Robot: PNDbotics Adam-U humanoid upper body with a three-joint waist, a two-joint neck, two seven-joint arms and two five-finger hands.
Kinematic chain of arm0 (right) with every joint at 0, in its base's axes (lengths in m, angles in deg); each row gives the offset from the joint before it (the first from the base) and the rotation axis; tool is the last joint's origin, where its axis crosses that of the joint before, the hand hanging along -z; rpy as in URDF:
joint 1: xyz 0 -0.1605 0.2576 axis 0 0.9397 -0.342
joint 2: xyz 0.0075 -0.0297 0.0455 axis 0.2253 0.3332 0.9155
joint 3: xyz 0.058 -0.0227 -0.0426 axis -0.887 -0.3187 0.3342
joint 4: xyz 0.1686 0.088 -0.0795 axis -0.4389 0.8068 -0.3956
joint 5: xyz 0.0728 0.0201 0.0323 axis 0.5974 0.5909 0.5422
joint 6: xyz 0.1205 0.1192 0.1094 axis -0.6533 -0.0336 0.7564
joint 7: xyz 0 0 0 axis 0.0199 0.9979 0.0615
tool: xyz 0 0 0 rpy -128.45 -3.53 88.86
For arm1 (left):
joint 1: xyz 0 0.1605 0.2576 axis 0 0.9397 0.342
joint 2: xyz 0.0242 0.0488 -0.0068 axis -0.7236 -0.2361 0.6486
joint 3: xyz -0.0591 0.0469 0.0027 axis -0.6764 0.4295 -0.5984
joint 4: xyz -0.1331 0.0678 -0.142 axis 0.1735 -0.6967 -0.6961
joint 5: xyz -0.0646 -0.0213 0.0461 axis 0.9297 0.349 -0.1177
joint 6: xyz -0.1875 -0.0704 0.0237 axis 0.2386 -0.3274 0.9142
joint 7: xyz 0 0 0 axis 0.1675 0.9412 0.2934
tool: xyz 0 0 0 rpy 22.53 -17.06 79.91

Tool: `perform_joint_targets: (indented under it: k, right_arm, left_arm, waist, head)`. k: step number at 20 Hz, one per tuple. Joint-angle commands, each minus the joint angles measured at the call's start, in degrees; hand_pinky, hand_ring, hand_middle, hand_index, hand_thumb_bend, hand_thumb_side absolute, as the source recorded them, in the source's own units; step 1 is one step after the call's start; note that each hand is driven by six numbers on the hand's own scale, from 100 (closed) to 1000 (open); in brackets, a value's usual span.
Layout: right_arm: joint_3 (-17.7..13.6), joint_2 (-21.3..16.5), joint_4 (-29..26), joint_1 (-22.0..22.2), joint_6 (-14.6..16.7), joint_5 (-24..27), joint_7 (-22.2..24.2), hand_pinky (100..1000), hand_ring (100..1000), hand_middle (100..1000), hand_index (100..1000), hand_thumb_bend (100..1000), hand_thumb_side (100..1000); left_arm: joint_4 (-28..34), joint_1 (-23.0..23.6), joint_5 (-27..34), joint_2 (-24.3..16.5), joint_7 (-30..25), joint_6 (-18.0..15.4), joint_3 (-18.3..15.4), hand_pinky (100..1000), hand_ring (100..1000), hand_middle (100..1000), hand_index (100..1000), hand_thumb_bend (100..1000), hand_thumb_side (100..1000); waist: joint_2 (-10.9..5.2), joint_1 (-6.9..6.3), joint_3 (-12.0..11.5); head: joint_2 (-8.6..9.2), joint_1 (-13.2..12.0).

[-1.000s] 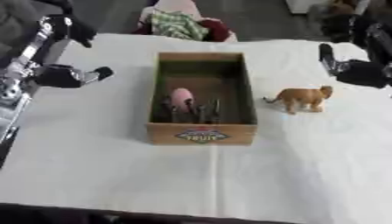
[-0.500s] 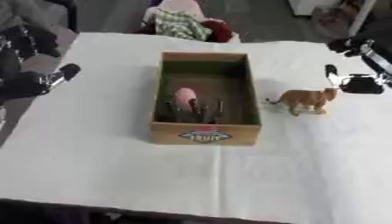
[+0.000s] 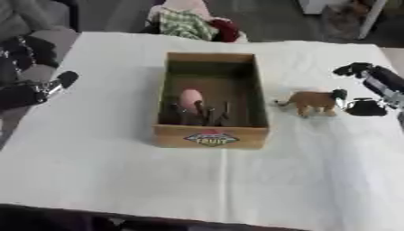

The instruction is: Pick up objects on the table and place them in the box.

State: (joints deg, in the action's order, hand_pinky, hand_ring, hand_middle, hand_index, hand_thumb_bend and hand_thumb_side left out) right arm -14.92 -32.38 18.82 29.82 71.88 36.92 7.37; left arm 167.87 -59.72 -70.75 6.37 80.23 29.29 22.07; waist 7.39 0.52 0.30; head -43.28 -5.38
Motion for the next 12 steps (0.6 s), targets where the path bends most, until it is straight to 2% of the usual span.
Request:
perform_joint_targets:
  k: [1, 12]
  right_arm:
    - [0.2, -0.3, 0.6, -1.4, 0.5, -1.8, -0.6, 857, 863, 792, 873, 101, 259]
    - [1.4, 1.6, 1.9, -1.9, 2.2, -5.5, 0.2, 863, 866, 795, 876, 116, 295]
  left_arm:
    - [0.8, -0.5, 0.3, -0.5, -0.2, 0.0, -0.7, 687, 545, 530, 648, 615, 158]
    - [0.8, -0.4, 0.1, -0.1, -0.8, 0.1, -0.5, 687, 545, 530, 649, 613, 161]
  waist:
    - [-0.63, -0.07, -0.2]
    - [-0.43, -0.22, -0.4]
  head:
    - [-0.08, 0.2]
    - [0.08, 0.4]
